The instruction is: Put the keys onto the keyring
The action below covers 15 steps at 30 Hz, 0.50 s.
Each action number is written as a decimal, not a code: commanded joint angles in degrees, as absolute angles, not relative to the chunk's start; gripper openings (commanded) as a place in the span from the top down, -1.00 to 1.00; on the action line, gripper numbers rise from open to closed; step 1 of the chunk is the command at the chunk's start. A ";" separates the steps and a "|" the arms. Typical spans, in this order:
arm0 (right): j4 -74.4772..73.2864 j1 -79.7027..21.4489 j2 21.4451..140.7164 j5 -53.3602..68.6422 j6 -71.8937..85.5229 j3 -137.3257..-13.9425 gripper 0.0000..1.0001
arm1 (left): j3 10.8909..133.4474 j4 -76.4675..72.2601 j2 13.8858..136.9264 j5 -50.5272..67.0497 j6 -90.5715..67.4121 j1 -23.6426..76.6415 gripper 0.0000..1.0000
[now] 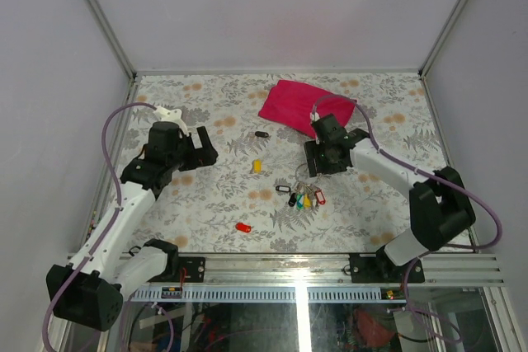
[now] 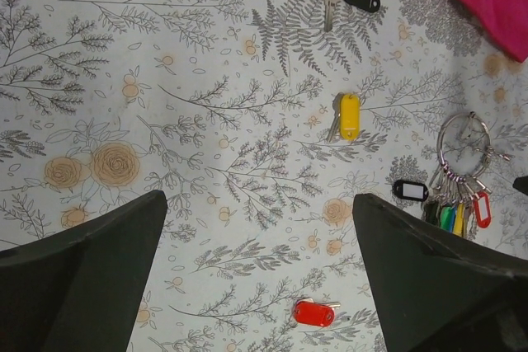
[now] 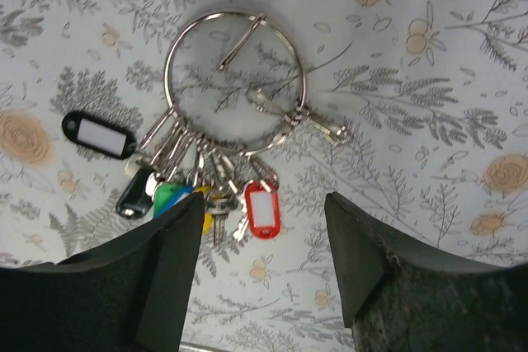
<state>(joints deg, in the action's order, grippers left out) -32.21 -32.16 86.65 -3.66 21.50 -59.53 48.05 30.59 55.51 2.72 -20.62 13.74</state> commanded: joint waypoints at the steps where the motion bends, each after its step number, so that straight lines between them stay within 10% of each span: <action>1: -28.78 -28.88 91.87 -0.28 15.73 -63.77 -0.31 | 47.79 27.04 56.37 4.24 -18.38 13.38 -1.00; 15: -29.64 -24.70 105.69 4.19 8.86 -71.60 0.01 | 47.96 26.80 57.90 3.43 -18.93 13.38 -1.00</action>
